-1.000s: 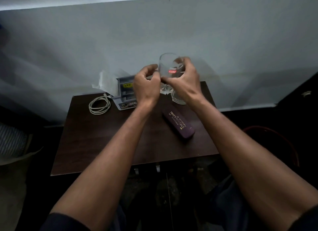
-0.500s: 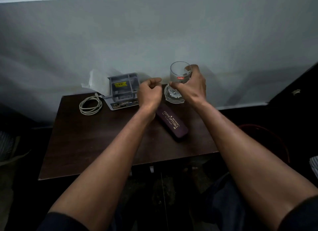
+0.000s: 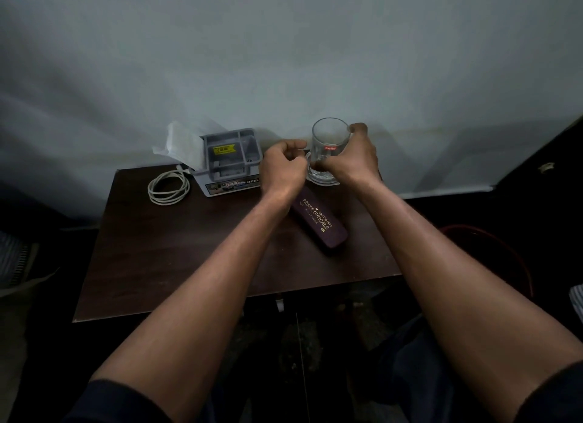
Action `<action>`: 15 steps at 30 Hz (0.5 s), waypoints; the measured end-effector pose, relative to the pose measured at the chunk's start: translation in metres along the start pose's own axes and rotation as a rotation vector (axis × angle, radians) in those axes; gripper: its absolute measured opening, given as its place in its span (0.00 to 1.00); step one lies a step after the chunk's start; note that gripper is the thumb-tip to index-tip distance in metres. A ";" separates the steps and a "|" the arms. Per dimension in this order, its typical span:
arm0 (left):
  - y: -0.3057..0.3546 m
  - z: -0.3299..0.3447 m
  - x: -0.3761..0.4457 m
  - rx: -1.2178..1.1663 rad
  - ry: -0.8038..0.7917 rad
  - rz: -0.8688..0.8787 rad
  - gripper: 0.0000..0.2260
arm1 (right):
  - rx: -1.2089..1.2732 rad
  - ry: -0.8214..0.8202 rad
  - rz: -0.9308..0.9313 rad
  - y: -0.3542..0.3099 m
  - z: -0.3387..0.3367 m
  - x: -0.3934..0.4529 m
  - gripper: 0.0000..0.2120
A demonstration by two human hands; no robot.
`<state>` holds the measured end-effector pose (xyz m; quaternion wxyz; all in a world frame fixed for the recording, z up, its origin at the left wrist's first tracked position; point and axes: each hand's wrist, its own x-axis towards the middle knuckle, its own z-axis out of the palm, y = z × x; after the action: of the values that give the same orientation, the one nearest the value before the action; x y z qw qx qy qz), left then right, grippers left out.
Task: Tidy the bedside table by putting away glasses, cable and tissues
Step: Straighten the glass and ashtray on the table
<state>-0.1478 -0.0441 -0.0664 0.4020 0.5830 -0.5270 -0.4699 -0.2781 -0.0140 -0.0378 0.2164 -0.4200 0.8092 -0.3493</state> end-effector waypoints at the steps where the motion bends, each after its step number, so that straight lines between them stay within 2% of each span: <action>1: 0.000 -0.001 -0.001 0.016 -0.002 0.010 0.08 | -0.051 0.008 0.023 -0.002 -0.004 -0.001 0.46; 4: 0.001 -0.008 -0.005 0.077 -0.018 0.044 0.07 | -0.272 -0.019 0.046 -0.006 -0.015 -0.009 0.33; 9: 0.002 -0.018 -0.012 0.155 -0.048 0.047 0.08 | -0.627 -0.478 0.030 -0.008 0.002 -0.054 0.24; 13: 0.004 -0.026 -0.015 0.221 -0.047 0.056 0.10 | -0.643 -0.470 -0.044 -0.014 0.019 -0.068 0.20; 15: 0.006 -0.031 -0.015 0.239 -0.033 0.052 0.10 | -0.561 -0.441 -0.068 -0.016 0.026 -0.066 0.26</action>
<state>-0.1187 -0.0306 -0.0517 0.3330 0.6051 -0.6008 -0.4024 -0.2164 0.0243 -0.0390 0.2501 -0.5549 0.7931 -0.0214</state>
